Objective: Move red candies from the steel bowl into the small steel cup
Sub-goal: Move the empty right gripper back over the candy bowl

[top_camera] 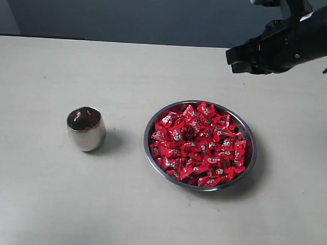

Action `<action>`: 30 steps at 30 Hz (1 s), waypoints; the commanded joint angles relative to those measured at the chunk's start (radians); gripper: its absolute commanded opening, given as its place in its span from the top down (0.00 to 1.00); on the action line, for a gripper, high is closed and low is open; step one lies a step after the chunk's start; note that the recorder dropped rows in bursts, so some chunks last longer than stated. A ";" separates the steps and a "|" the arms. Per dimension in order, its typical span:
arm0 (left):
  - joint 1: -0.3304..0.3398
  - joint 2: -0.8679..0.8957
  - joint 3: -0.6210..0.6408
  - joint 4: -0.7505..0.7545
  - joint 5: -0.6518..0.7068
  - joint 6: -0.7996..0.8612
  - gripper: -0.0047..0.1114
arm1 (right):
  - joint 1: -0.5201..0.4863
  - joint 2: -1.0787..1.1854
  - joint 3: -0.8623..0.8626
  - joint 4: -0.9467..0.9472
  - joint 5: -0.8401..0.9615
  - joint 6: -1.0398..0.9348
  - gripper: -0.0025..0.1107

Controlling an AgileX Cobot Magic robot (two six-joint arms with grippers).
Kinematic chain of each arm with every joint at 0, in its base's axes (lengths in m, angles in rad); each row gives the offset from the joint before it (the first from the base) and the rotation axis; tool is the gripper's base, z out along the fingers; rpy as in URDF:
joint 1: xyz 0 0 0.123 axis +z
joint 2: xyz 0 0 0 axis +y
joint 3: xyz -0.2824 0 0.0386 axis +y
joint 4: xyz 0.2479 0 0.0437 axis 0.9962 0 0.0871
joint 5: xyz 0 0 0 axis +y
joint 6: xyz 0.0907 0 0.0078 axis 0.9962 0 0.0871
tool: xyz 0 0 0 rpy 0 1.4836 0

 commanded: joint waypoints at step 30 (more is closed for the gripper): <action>0.001 -0.004 0.004 0.001 -0.007 -0.001 0.96 | 0.047 -0.171 0.421 0.303 -0.233 -0.290 0.76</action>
